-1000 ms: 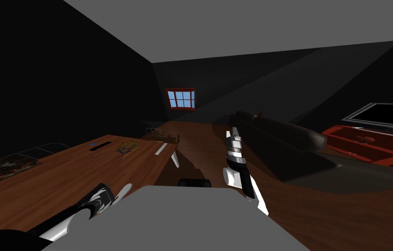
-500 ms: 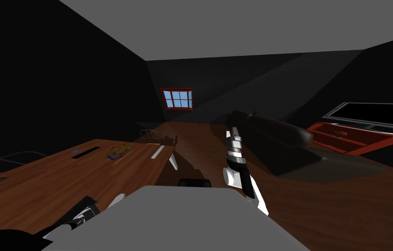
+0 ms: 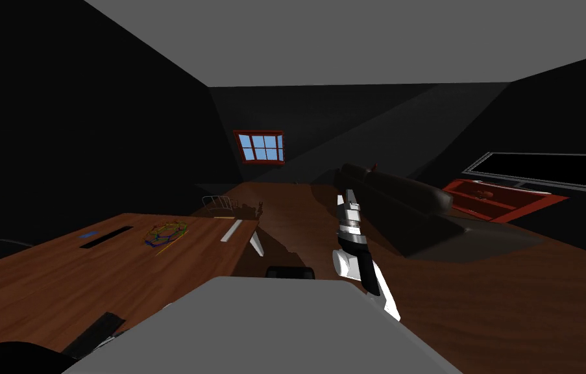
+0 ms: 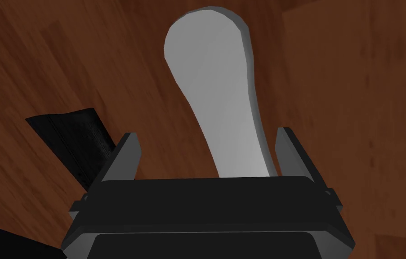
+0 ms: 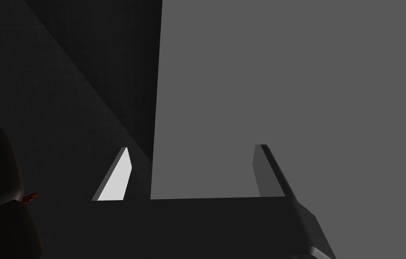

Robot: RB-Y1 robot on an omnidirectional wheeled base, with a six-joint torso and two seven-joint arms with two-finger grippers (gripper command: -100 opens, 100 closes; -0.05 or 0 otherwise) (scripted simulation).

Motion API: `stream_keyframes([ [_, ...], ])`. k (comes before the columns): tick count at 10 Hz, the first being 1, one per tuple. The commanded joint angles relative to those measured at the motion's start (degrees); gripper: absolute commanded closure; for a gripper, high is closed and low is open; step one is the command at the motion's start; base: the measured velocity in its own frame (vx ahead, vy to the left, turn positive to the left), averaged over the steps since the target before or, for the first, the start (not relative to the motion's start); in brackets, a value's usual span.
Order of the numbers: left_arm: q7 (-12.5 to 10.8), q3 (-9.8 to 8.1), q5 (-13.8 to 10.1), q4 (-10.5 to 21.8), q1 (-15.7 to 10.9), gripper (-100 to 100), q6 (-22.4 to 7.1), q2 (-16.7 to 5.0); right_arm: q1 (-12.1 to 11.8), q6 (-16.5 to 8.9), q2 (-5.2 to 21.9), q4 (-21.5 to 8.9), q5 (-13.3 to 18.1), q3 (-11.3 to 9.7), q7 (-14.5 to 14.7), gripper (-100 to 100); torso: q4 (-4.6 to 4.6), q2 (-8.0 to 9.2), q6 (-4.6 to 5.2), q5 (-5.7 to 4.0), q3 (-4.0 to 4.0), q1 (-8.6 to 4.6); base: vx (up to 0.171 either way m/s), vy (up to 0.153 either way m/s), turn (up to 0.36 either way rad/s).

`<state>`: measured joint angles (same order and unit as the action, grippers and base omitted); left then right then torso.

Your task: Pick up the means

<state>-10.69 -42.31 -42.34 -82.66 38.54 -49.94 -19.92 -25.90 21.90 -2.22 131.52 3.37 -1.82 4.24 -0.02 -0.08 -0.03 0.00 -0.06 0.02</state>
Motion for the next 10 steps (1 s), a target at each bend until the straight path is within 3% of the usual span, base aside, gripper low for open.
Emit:
stream_keyframes([
  [1,-1.16,-1.24,-0.75,1.77,0.31,-100,-2.86,0.05,0.0,0.0,0.0,0.0,0.0,0.0,0.0,0,0.0,0.0,0.0,0.0,0.0,0.0,0.035,0.026,-0.107],
  [5,-3.2,-4.29,-3.02,6.65,0.92,-100,-9.66,-0.52,0.0,0.0,0.0,0.0,0.0,0.0,0.0,0,0.0,0.0,-0.01,0.0,0.0,0.04,0.039,0.04,-0.112],
  [6,-3.2,-4.29,-3.02,6.65,0.92,-100,-9.88,-0.52,0.0,0.0,0.0,0.0,0.0,0.0,0.0,0,0.0,-0.01,-0.01,0.02,-0.01,0.1,0.025,0.037,-0.076],
  [10,-5.27,-7.34,-5.02,11.34,1.57,-100,-15.99,-1.28,0.0,0.0,0.0,0.0,0.0,0.0,0.0,0,0.0,0.01,-0.01,0.01,0.0,0.06,0.025,0.038,-0.104],
])
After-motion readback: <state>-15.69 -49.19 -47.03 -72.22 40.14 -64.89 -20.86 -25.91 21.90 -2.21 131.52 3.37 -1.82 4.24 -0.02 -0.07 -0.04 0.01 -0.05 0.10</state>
